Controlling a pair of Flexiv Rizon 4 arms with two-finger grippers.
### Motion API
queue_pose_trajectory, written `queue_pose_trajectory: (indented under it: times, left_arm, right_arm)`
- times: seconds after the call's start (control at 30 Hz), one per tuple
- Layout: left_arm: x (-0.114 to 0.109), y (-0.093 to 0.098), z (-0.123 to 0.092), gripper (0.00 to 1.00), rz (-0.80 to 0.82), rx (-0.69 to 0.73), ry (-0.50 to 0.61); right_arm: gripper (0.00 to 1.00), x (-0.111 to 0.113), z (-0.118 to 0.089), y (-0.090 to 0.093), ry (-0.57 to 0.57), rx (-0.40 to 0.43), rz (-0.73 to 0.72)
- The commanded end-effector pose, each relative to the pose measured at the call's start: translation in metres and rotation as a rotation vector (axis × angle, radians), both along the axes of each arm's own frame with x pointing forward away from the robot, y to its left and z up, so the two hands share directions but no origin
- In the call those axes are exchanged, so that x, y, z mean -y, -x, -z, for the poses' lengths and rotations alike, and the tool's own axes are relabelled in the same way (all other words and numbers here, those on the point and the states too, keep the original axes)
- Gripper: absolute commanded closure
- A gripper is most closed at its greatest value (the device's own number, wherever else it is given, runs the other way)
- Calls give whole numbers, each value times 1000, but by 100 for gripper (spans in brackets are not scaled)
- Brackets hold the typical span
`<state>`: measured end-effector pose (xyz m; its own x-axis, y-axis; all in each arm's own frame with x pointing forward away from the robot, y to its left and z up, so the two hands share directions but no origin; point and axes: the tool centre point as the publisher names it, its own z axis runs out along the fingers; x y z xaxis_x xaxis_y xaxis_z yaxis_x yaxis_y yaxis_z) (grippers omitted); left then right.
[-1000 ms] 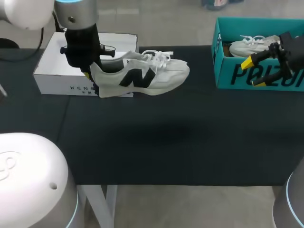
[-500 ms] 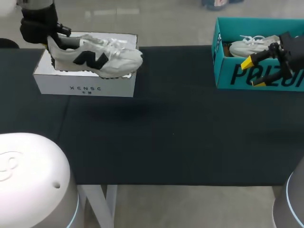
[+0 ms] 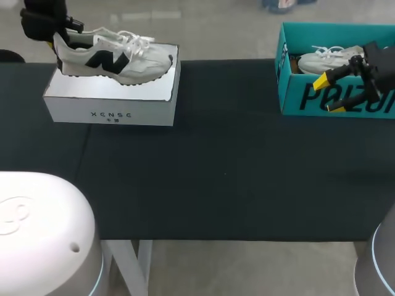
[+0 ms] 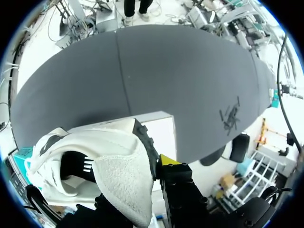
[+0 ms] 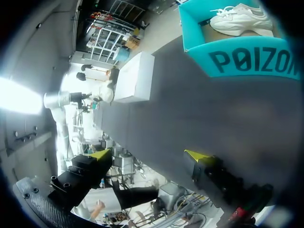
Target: Take the shoe out of the shoebox, open the shoe tongue, remove and reinsert the insole, then place the shoe into the shoebox
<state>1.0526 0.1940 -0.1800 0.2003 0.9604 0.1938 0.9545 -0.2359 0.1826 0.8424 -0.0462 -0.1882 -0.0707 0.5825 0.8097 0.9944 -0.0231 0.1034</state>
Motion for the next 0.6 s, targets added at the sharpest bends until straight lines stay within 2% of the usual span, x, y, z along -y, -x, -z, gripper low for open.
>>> queue_pose_trajectory:
  times: [0.03,0.23,0.4,0.6]
  left_arm:
    - [0,0,-2,100,0,-1,1]
    - [0,0,-2,100,0,-1,1]
    - [-19,9,12,100,-26,0,-7]
    - [-37,-5,30,100,-26,-11,-13]
  right_arm:
    - [0,0,1,-1,3,-3,-1]
    - [0,0,1,-1,3,-3,-1]
    - [0,0,1,-1,3,-3,-1]
    - [0,0,1,-1,3,-3,-1]
